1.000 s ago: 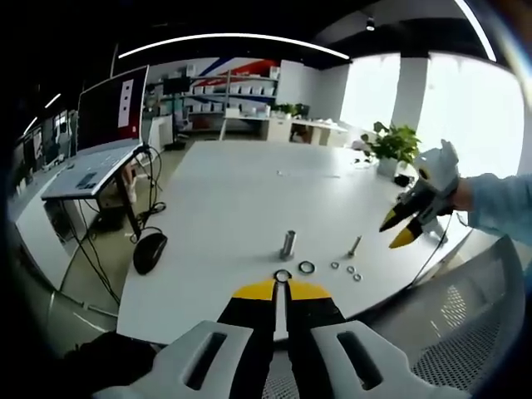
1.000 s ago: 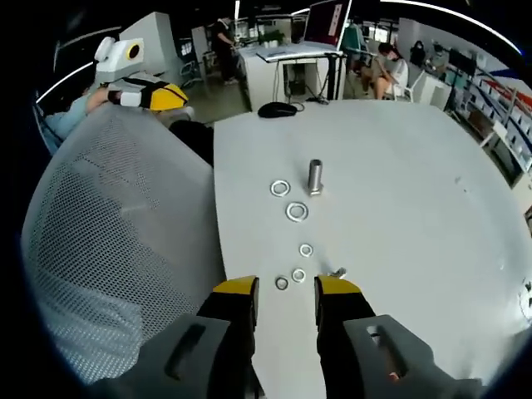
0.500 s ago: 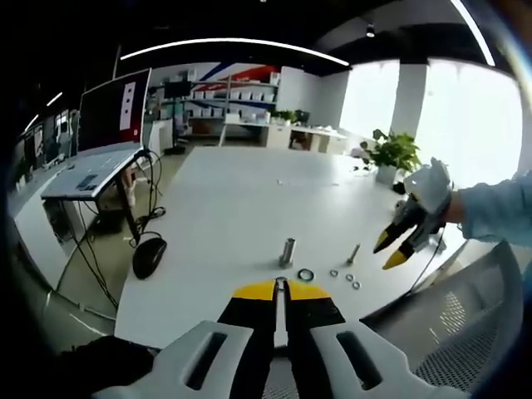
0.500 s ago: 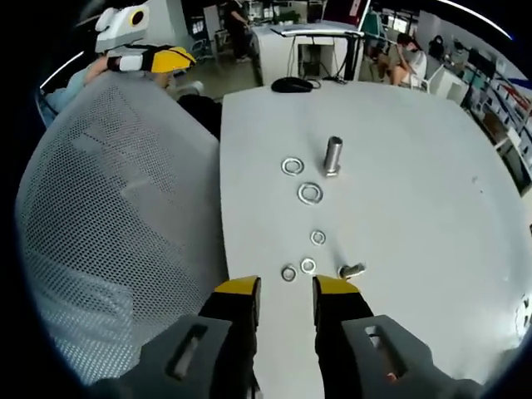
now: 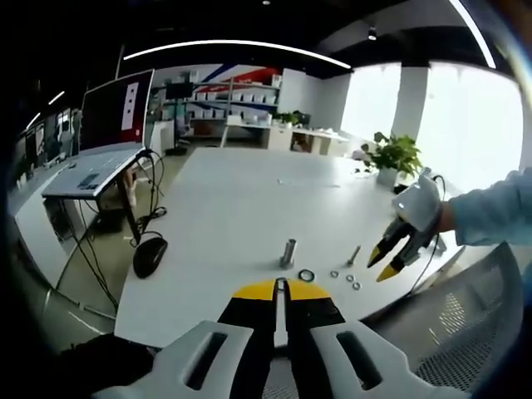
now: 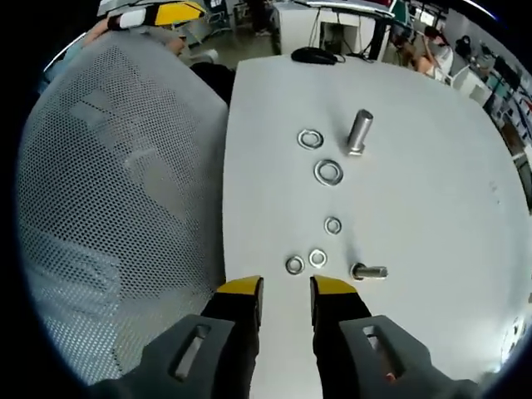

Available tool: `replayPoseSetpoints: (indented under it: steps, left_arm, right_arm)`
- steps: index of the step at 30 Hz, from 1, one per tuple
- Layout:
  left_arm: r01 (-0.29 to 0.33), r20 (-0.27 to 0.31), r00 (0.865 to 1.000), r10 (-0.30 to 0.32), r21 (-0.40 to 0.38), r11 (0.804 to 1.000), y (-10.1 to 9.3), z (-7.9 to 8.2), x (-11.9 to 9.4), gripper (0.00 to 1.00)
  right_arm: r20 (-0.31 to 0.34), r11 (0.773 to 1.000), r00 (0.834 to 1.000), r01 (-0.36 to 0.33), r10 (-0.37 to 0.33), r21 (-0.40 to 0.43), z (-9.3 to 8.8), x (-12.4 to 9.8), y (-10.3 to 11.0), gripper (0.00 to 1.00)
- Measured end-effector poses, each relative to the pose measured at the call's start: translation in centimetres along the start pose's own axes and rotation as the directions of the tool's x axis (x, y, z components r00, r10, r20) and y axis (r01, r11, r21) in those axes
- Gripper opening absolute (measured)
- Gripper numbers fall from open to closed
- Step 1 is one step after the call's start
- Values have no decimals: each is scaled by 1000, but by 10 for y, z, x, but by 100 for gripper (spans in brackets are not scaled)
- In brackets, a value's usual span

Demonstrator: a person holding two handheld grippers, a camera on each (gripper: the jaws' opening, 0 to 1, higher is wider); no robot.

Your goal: Place the washer onto the threaded stud by aligning its center hole with the stud, sliding it down to the base, and recovering from edge contact or off-axis alignment until the washer reaches the visible bottom stop.

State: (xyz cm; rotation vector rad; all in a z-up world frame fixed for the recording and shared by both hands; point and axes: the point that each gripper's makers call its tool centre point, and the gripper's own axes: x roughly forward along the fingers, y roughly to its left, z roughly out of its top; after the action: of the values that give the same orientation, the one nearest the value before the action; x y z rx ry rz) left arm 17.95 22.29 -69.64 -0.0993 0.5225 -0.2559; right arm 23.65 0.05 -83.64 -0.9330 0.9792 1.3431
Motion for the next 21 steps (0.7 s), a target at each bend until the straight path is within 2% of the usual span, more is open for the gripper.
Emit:
replayPoseSetpoints:
  steps: [4, 7, 11, 17, 21]
  left_arm:
    - [-1, -1, 1000, 1, 0, 1000, 0, 0, 0, 0]
    - [-2, -2, 1000, 2, -1, 1000, 0, 0, 0, 0]
    - [-4, -5, 1000, 4, -3, 1000, 0, -1, 0, 0]
    - [-5, -15, 1000, 5, -2, 1000, 0, -2, 1, 0]
    - [-4, -21, 1000, 4, -2, 1000, 0, -3, 1, 0]
  right_arm:
    - [-28, 1000, 999, -17, 17, -9, -1, 12, 1, 24]
    - [-70, 998, 997, -25, 21, -53, -5, 22, 1, 24]
    - [-74, 998, 997, -30, 26, -59, -2, 26, 2, 24]
    - [-105, 996, 994, -35, 26, -82, -7, 36, -1, 23]
    - [-99, 997, 995, -29, 21, -73, -5, 37, -3, 23]
